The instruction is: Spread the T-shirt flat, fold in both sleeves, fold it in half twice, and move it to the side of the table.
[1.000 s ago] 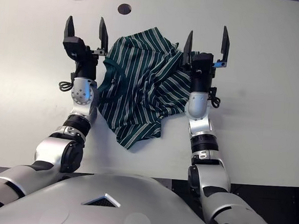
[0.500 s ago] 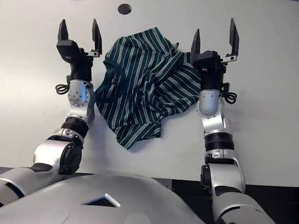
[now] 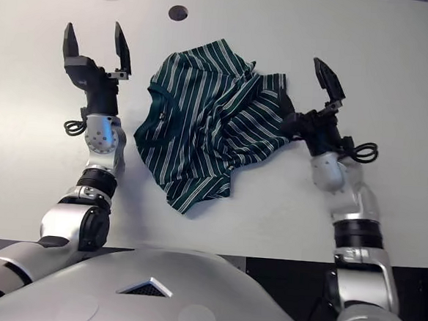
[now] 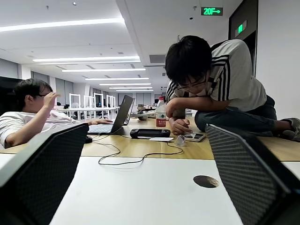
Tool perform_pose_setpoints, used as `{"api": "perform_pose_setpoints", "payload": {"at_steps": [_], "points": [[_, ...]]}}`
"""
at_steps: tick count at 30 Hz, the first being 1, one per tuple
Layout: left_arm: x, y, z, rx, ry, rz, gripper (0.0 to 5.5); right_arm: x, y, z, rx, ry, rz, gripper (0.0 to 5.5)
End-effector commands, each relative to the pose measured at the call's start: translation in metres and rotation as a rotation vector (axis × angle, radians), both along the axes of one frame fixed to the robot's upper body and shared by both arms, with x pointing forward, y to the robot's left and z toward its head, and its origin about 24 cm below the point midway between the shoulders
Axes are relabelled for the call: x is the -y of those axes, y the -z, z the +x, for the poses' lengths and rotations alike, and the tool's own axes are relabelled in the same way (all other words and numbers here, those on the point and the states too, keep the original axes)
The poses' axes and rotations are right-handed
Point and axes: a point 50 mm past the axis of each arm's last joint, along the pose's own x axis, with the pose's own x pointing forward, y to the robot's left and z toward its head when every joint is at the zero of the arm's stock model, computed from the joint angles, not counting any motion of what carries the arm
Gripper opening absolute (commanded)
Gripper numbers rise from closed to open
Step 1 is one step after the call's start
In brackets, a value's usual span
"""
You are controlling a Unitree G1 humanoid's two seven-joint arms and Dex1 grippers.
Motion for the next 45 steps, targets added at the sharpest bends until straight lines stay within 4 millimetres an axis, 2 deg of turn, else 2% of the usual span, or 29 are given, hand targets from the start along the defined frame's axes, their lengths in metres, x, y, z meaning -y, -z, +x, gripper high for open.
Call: {"api": "perform_pose_setpoints", "payload": {"at_steps": [1,7,11,15,18,21,23,26,27,29,31,34,36,39,42,45], "points": [[-0.004,0.0,-0.001,0.0,-0.014,0.019,4.65,-0.008,-0.007,0.004,-0.069,-0.096,-0.161,4.19],[-0.004,-0.003,-0.002,0.018,-0.022,0.018,4.65,-0.025,0.033,0.015,-0.267,-0.194,-0.293,4.19],[-0.005,-0.007,-0.004,0.038,-0.023,0.024,4.65,-0.014,0.042,0.003,-0.368,-0.238,-0.378,4.19],[-0.009,-0.009,-0.006,0.048,-0.031,0.033,4.65,0.016,0.029,-0.041,-0.508,-0.31,-0.452,4.19],[-0.011,-0.012,-0.007,0.059,-0.027,0.056,4.65,0.012,0.012,-0.079,-0.565,-0.386,-0.414,4.19],[-0.012,-0.016,-0.006,0.073,-0.019,0.083,4.65,0.001,0.002,-0.098,-0.564,-0.434,-0.384,4.19],[-0.015,-0.018,-0.006,0.079,-0.022,0.098,4.65,-0.022,0.004,-0.11,-0.578,-0.537,-0.348,4.19],[-0.02,-0.02,-0.009,0.089,-0.04,0.118,4.65,-0.074,0.028,-0.12,-0.641,-0.793,-0.286,4.19],[-0.02,-0.02,-0.009,0.092,-0.038,0.13,4.65,-0.084,0.032,-0.12,-0.646,-0.845,-0.275,4.19],[-0.019,-0.021,-0.01,0.094,-0.028,0.15,4.65,-0.095,0.031,-0.111,-0.615,-0.878,-0.25,4.19],[-0.019,-0.02,-0.011,0.092,-0.02,0.165,4.65,-0.093,0.021,-0.094,-0.548,-0.846,-0.233,4.19],[-0.019,-0.02,-0.011,0.09,-0.018,0.176,4.65,-0.082,-0.018,-0.071,-0.407,-0.799,-0.138,4.19],[-0.018,-0.022,-0.009,0.096,-0.013,0.19,4.65,-0.076,-0.052,-0.056,-0.298,-0.8,-0.039,4.19],[-0.018,-0.028,-0.006,0.117,0.008,0.263,4.65,-0.074,-0.081,-0.034,-0.235,-0.825,0.072,4.19],[-0.02,-0.033,-0.003,0.122,0.033,0.36,4.65,-0.078,-0.086,-0.005,-0.244,-0.803,0.135,4.19],[-0.014,-0.032,-0.011,0.117,0.199,0.56,4.65,-0.087,-0.067,0.031,-0.308,-0.72,0.122,4.19]]}}
